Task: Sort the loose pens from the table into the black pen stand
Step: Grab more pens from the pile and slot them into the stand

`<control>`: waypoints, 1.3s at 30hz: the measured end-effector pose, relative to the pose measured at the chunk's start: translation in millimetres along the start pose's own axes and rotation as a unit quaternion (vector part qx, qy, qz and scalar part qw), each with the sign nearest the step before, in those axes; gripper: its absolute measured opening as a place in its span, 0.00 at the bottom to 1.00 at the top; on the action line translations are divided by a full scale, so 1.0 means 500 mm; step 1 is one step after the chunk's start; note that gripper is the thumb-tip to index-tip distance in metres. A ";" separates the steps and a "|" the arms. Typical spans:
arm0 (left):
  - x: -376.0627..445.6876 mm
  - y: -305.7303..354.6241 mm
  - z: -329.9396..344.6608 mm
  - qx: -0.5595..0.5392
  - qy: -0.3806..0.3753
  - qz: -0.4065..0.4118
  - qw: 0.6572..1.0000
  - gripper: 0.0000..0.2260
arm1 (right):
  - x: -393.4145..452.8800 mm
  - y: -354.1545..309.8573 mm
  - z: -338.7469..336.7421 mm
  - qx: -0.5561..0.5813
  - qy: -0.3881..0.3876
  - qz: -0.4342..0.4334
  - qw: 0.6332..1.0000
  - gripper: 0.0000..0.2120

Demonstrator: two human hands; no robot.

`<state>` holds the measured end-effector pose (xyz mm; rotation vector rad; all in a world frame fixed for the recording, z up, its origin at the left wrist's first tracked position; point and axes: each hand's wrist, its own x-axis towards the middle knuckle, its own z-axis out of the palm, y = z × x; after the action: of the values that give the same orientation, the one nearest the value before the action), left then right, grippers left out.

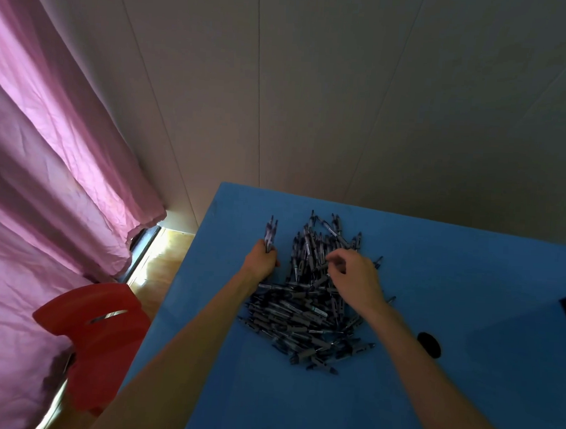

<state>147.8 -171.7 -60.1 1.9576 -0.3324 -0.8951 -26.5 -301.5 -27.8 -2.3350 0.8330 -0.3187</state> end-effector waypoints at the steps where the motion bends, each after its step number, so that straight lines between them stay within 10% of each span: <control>1: 0.000 0.001 0.004 0.011 -0.006 -0.003 1.000 0.07 | 0.000 -0.002 0.001 -0.002 0.002 -0.001 1.000 0.08; 5: 0.000 0.000 0.020 0.076 0.008 0.001 0.997 0.25 | 0.001 -0.006 0.003 -0.002 0.004 0.000 1.000 0.08; 27: 0.009 0.015 0.043 0.221 -0.015 -0.010 0.975 0.25 | -0.006 -0.006 0.020 -0.025 -0.004 0.000 1.000 0.08; 39: 0.039 0.009 0.006 0.095 0.090 0.053 0.990 0.14 | -0.007 0.010 0.004 -0.018 0.004 0.001 1.000 0.07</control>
<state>159.9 -186.7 -65.8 2.1559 -0.4233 -0.6320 -30.8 -301.3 -32.8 -2.3677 0.8506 -0.3138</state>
